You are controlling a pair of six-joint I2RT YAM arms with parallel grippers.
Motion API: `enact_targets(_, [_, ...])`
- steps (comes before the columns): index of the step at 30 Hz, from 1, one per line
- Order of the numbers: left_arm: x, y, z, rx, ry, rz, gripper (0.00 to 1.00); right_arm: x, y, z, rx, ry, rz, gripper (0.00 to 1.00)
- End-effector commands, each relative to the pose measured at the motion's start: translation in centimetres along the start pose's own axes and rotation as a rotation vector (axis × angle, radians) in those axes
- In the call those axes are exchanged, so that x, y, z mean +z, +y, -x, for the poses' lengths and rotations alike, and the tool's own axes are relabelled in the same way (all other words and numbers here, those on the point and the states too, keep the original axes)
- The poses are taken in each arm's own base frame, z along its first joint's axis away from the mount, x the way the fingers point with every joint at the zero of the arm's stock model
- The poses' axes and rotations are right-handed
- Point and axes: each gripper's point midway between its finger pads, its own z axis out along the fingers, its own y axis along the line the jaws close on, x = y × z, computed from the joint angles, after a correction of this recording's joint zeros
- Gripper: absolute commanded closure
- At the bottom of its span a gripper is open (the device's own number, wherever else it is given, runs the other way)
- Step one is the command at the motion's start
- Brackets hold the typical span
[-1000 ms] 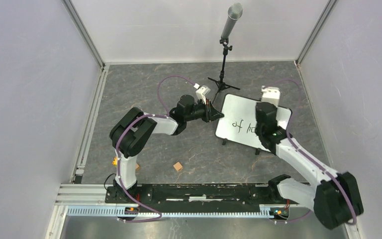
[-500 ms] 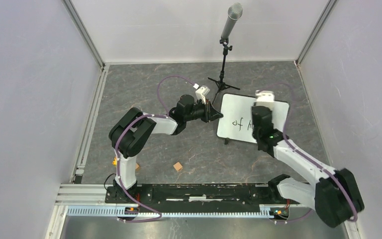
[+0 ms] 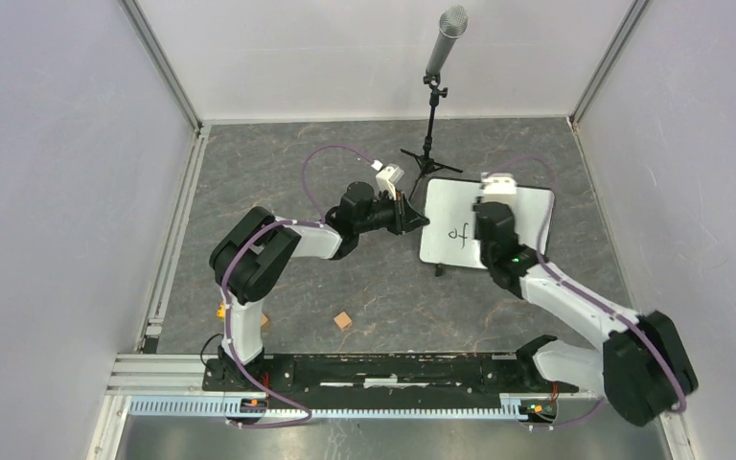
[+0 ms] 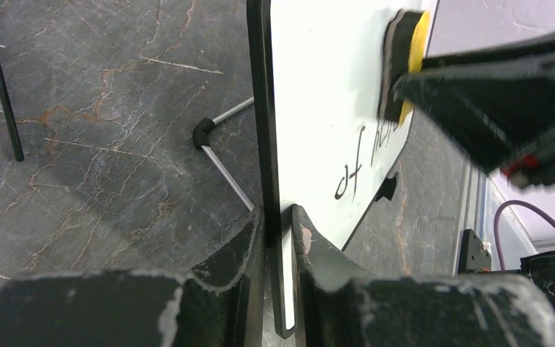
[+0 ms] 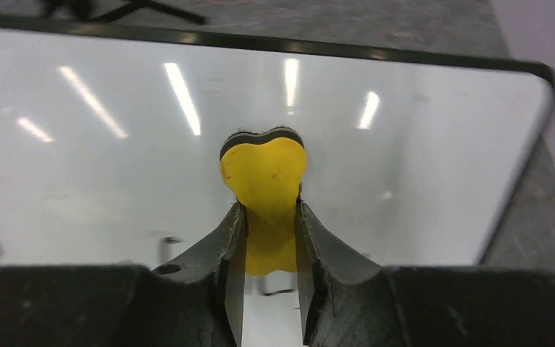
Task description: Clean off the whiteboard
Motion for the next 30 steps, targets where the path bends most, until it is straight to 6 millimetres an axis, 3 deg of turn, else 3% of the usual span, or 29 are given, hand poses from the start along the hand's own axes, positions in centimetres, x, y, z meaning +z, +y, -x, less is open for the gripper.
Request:
enact_targets(1, [-0.4,0.3,0.8,0.074,-0.014,0.023,0.98,-0.2,-8.7,-4.1,0.094,0.061,-0.222,0.81])
enact_targets(3, [-0.4,0.3,0.7,0.072,-0.012,0.023,0.98,-0.9,-11.2,-6.0,0.12,0.082,-0.295,0.81])
enact_targets(5, [-0.4,0.3,0.8,0.073,-0.014,0.023,0.98,-1.3,-12.4,-7.2,0.152,0.09,-0.331,0.81])
enact_targets(11, [-0.5,0.3,0.6,0.072,-0.011,0.023,0.98,-0.8,-10.6,-7.2,0.161,0.061,-0.236,0.81])
enact_targets(15, [-0.4,0.3,0.7,0.073,-0.012,0.022,0.98,-0.8,-6.7,-6.3,0.105,0.024,-0.138,0.81])
enact_targets(21, [-0.3,0.2,0.6,0.072,-0.007,0.016,0.98,-1.6,2.8,-4.5,0.082,-0.007,0.081,0.81])
enact_targets(24, [-0.3,0.0,0.6,0.074,-0.002,0.011,0.98,-2.1,6.4,-2.9,0.032,-0.03,0.139,0.82])
enact_targets(27, [-0.3,0.2,0.5,0.075,0.003,0.018,0.98,-1.9,7.2,-2.2,0.021,-0.039,0.144,0.82])
enact_targets(30, [-0.3,0.3,0.4,0.075,0.008,0.021,0.98,-1.8,5.2,-1.9,-0.009,-0.063,0.063,0.81])
